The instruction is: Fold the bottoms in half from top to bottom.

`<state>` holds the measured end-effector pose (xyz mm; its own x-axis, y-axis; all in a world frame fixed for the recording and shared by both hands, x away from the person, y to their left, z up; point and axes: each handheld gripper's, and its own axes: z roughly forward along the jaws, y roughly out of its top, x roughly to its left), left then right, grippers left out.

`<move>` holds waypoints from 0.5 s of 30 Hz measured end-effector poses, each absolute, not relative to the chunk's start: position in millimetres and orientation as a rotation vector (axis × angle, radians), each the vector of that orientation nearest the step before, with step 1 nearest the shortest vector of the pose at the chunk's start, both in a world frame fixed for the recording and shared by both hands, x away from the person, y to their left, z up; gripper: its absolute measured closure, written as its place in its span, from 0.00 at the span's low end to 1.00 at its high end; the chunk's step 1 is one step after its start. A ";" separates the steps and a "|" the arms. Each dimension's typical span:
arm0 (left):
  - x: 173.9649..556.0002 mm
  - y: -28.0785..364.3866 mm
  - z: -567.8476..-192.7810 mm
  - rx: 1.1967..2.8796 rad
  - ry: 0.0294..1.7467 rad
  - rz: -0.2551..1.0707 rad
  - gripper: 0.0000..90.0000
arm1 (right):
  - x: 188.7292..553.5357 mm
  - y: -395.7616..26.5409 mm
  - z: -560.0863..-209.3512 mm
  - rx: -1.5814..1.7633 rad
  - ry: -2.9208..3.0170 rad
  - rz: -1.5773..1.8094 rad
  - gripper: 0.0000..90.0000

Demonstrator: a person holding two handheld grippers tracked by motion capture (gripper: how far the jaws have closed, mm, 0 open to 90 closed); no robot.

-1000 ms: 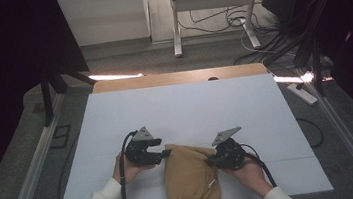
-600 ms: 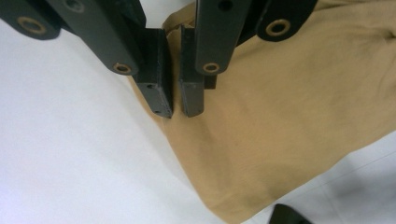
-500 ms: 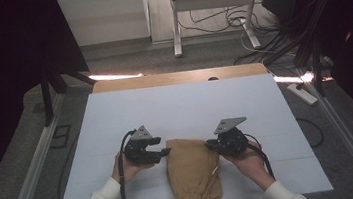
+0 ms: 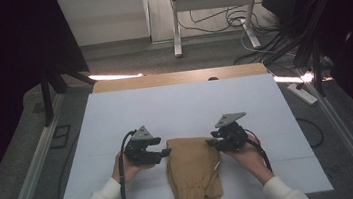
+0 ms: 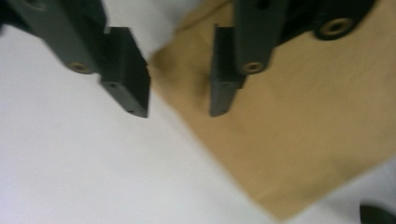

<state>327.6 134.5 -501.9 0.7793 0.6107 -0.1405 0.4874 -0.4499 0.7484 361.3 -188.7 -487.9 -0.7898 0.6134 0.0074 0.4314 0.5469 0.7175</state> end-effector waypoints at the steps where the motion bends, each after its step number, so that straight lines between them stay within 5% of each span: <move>1: 327.8 134.8 -501.7 2.133 0.819 0.191 0.40 | 362.5 -193.0 -485.3 0.906 2.533 1.106 0.58; 15: 348.3 131.7 -509.4 2.092 0.967 0.159 0.30 | 374.2 -197.9 -497.7 0.988 2.605 1.099 0.47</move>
